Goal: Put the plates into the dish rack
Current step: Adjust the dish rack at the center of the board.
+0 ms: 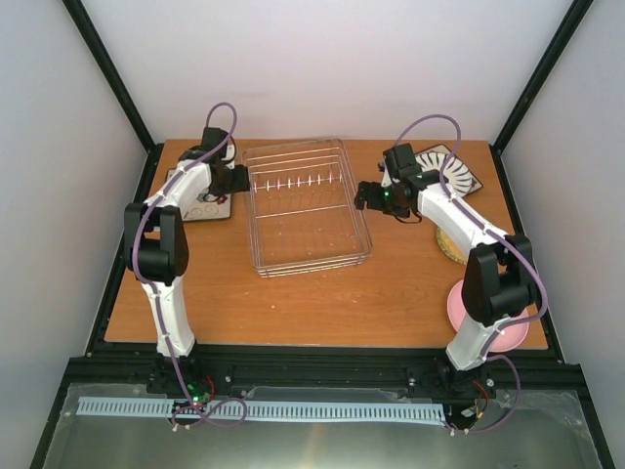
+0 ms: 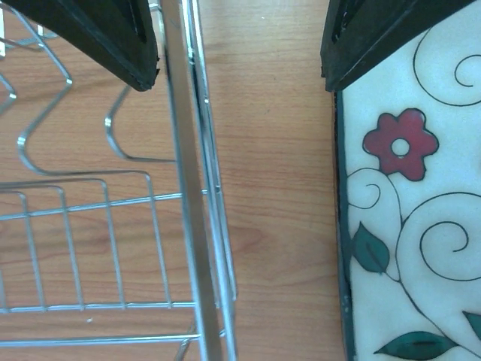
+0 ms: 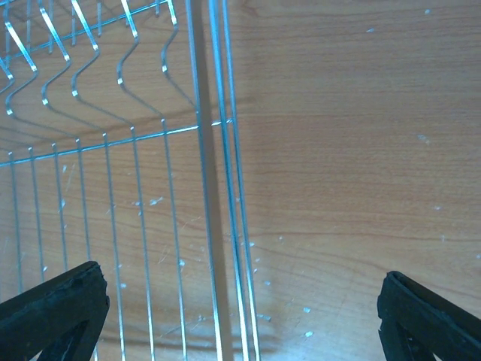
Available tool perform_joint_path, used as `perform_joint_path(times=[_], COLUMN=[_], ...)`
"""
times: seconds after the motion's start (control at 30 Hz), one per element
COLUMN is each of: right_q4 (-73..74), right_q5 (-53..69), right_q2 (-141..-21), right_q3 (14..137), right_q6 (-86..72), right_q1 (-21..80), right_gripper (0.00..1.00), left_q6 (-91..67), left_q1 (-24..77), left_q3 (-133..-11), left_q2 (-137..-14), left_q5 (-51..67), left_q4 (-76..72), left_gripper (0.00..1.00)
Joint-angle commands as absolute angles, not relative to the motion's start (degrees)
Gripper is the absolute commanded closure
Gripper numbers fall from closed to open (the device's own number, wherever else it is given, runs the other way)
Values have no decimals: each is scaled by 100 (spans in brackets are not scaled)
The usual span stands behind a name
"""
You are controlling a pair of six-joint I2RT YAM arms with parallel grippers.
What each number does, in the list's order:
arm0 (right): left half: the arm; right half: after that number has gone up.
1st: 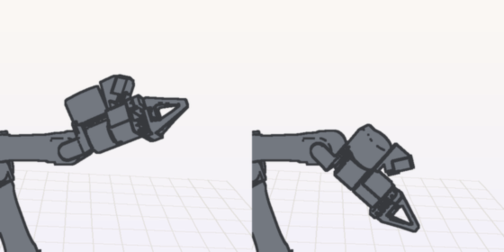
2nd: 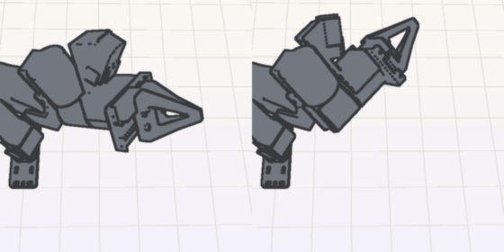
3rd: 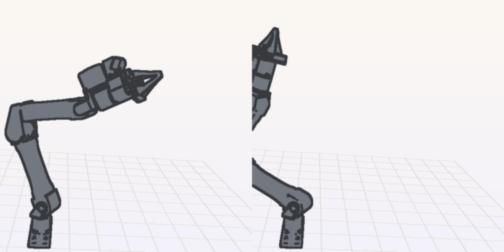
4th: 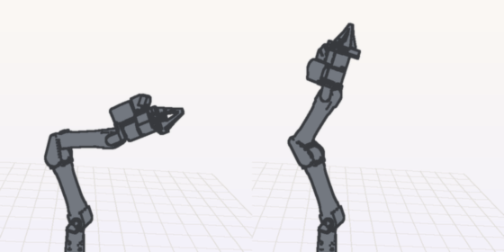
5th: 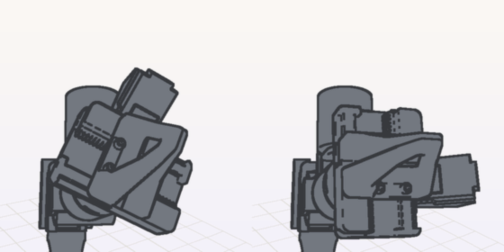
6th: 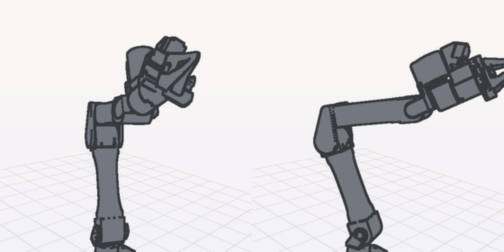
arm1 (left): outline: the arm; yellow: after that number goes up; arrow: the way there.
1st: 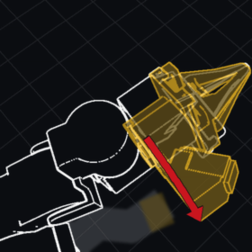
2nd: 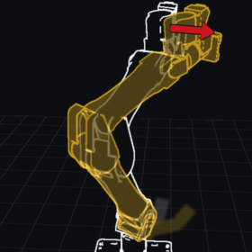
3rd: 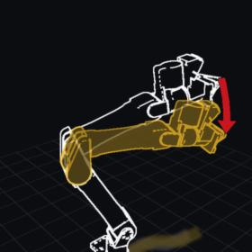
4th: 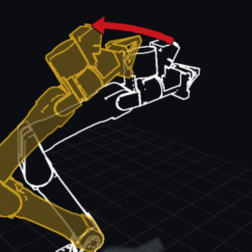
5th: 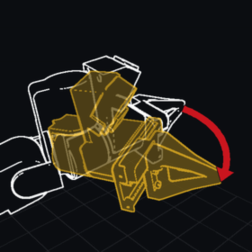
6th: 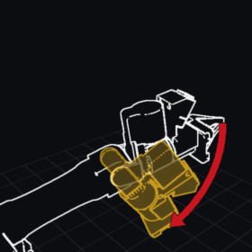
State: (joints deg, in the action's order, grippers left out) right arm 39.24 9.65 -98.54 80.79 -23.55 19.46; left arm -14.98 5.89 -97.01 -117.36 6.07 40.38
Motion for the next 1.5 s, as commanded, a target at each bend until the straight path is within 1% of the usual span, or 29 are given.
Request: perform_joint_path(times=[0.0,0.07,0.23,0.37,0.43,0.47,0.6,0.77,1.27,1.47], right_q4=[3912,3962,4330,4564,4698,4780,5044,5150,5256,5173], right_q5=[806,712,535,457,448,467,495,467,500,492], right_q2=[-10207,-10428,-11080,-11429,-11612,-11729,-12108,-12268,-12362,-12521], right_q3=[8436,8700,9549,10119,10460,10625,11236,11533,11482,11518], right_q6=[-2069,-1941,-1594,-1421,-1360,-1322,-1191,-1041,-888,-892], right_q1=[1814,1780,1778,1782,1784,1780,1787,1849,2119,2161], right_gripper=[4,4,13,26,34,41,50,50,51,58], left_q6=[-1454,-1481,-1616,-1732,-1759,-1760,-1796,-1793,-1837,-1821], left_q1=[554,554,554,554,554,554,554,554,554,554], left_q3=[-9991,-9991,-10250,-9905,-9672,-9583,-9340,-9252,-9281,-9268], left_q2=[-11337,-11215,-10997,-10651,-10553,-10521,-10444,-10397,-10645,-10680], left_q5=[1000,1177,1472,1391,1228,1195,1069,975,958,896], left_q4=[4016,3919,3927,3766,3711,3706,3699,3690,3712,3753], left_gripper=[39,39,39,40,44,46,47,47,50,52])
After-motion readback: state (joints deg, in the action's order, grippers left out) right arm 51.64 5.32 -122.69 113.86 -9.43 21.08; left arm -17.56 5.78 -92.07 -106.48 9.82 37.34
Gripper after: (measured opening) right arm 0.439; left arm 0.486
